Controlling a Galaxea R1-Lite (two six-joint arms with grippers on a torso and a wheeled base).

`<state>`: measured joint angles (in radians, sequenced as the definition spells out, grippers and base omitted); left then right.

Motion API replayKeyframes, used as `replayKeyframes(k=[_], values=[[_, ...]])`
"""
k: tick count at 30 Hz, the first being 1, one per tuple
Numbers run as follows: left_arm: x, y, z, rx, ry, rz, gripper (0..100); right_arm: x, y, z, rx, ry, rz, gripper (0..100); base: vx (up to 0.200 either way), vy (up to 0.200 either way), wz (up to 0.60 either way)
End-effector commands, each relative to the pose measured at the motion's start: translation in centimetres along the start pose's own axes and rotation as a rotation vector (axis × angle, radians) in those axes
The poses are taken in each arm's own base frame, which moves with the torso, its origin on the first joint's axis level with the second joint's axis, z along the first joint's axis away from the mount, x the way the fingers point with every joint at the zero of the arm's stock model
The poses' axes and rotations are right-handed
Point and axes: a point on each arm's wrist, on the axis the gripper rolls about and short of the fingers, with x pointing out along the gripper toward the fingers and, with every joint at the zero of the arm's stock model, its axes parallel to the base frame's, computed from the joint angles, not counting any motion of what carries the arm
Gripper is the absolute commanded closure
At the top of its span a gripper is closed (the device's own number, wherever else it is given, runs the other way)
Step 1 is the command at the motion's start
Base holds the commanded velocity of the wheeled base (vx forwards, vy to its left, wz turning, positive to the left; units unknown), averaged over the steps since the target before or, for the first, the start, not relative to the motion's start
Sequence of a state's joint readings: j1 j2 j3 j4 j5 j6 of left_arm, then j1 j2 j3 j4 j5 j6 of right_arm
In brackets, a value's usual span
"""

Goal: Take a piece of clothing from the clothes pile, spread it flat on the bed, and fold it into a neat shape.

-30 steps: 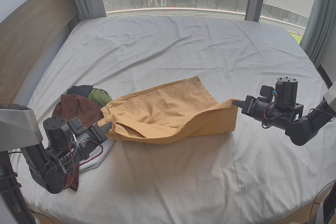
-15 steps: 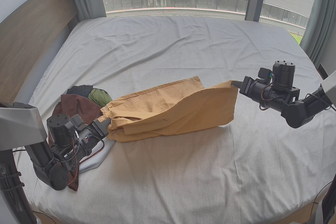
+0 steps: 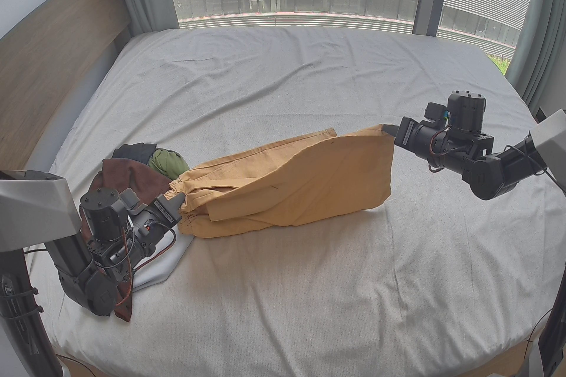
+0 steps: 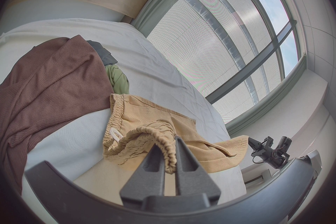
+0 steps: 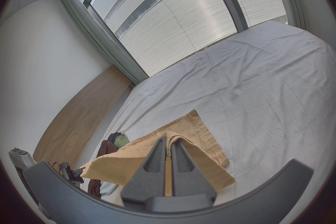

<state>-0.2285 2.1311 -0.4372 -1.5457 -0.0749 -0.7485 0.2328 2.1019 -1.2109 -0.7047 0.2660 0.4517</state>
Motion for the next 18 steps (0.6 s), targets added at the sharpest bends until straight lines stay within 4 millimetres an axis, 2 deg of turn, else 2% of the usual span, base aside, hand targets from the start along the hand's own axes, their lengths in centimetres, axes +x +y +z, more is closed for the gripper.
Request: replayKeyframes(k=[1,9,18], values=[[0.1,0.3,0.2,-0.001,-0.007,0.006,100,0.9,0.0,-0.2,-0.001,0.016,0.000,100,0.000,0.000,0.00],[0.6,0.8,0.5,-0.010,-0.026,0.019,100,2.2,0.1,0.7,-0.018,0.014,0.007,100,0.000,0.000,0.00],[1.1,0.6,0.8,-0.011,-0.058,0.018,100,3.5,-0.2,1.2,-0.022,0.003,0.008,100,0.000,0.000,0.00]])
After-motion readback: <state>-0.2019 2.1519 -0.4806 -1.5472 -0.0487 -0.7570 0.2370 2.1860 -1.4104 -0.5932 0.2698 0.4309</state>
